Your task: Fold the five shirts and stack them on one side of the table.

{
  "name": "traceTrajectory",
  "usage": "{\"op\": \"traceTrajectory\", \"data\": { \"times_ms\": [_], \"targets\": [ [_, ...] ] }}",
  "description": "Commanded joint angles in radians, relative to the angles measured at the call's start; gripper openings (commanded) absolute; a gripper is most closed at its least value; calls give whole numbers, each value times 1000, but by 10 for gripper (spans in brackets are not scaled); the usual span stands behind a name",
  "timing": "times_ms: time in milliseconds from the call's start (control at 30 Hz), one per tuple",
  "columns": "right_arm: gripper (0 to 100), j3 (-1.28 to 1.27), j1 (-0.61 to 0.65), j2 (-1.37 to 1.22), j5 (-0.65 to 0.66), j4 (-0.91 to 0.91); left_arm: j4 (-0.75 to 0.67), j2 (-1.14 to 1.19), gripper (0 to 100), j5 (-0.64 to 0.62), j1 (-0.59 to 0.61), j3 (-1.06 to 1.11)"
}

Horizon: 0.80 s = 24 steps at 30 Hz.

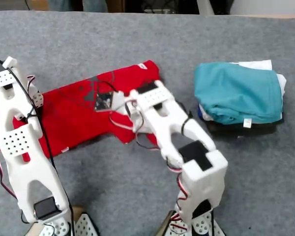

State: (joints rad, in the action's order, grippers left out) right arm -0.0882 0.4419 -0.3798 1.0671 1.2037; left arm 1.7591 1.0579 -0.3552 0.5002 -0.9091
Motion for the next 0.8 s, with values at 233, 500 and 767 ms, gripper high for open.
{"op": "traceTrajectory", "data": {
  "times_ms": [233,500,767],
  "targets": [
    [14,1110,-17,-510,57,532,2,-2,29,2,-1,4],
    [18,1776,-5,-897,89,511,2,0,29,2,-2,4],
    [368,1765,-2,-880,41,451,2,2,29,2,-2,4]
  ]
}}
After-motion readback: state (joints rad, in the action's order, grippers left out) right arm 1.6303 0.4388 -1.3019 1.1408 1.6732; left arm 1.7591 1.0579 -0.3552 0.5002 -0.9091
